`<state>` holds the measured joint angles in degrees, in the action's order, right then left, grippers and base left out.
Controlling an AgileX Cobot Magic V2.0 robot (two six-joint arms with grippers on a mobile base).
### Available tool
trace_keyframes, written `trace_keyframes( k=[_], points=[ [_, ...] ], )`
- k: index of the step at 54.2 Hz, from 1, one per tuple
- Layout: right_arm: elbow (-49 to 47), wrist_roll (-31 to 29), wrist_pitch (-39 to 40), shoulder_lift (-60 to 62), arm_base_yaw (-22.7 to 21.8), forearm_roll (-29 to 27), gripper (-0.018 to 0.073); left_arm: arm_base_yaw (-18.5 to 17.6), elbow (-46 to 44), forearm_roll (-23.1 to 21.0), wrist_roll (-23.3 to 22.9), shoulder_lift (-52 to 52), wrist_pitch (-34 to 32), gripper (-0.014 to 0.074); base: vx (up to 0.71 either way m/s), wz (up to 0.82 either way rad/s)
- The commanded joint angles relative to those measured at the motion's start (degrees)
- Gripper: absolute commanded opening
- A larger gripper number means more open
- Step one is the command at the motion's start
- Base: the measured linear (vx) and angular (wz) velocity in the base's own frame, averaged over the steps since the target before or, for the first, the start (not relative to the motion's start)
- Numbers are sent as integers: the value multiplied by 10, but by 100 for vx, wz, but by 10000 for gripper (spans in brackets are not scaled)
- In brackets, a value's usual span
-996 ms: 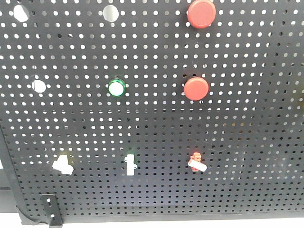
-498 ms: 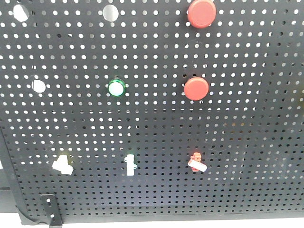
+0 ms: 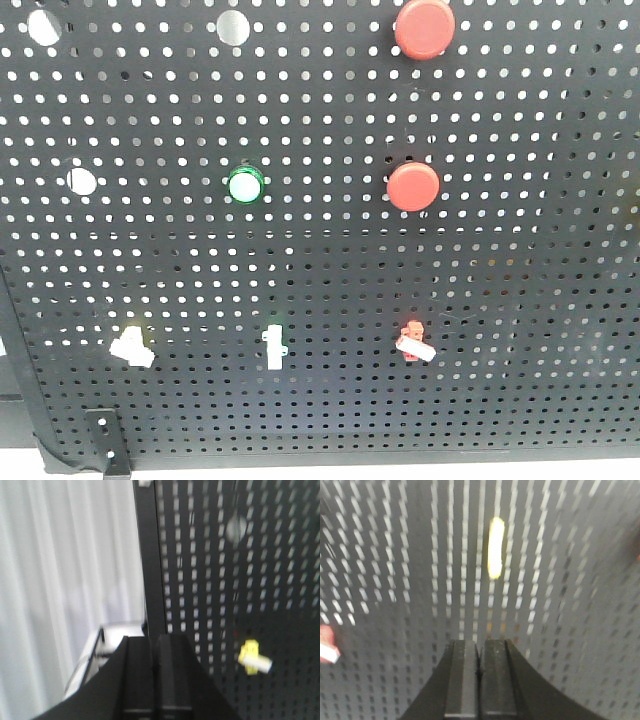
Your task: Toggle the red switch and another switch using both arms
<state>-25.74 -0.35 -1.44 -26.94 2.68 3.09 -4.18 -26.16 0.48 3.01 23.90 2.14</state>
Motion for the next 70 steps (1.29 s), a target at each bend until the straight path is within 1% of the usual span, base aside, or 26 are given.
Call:
trace_keyframes(
  k=[1,4,8,14,21,26,30,42,61,70],
  points=[
    [-18,0,60,-21,-2,0,-6,-1,-19,-5,-5,46,-47,2,0,0],
    [-18,0,60,-25,-2,0,-6,-7,-19,-5,-5,70,-58,2,0,0],
    [-18,0,61,-28,-2,0,-6,-22,-19,-5,-5,103,-95,2,0,0],
    [-18,0,61,-28,-2,0,-6,-59,-19,-2,-5,157,-156,2,0,0],
    [-18,0,61,-28,-2,0,-6,-100,-22,-2,-6,222,-212,2,0,0],
    [-18,0,61,-28,-2,0,-6,-126,-39,-5,-6,264,-235,2,0,0],
    [-18,0,61,-28,-2,0,-6,-138,-58,-5,-6,288,-249,2,0,0],
    [-18,0,61,-28,-2,0,-6,-143,-113,-5,-6,360,-255,2,0,0],
    [-18,0,61,-28,-2,0,-6,-143,-117,-2,-6,414,-265,2,0,0],
    [-18,0,61,-28,-2,0,-6,-143,-117,-2,-5,424,-251,2,0,0]
  ],
)
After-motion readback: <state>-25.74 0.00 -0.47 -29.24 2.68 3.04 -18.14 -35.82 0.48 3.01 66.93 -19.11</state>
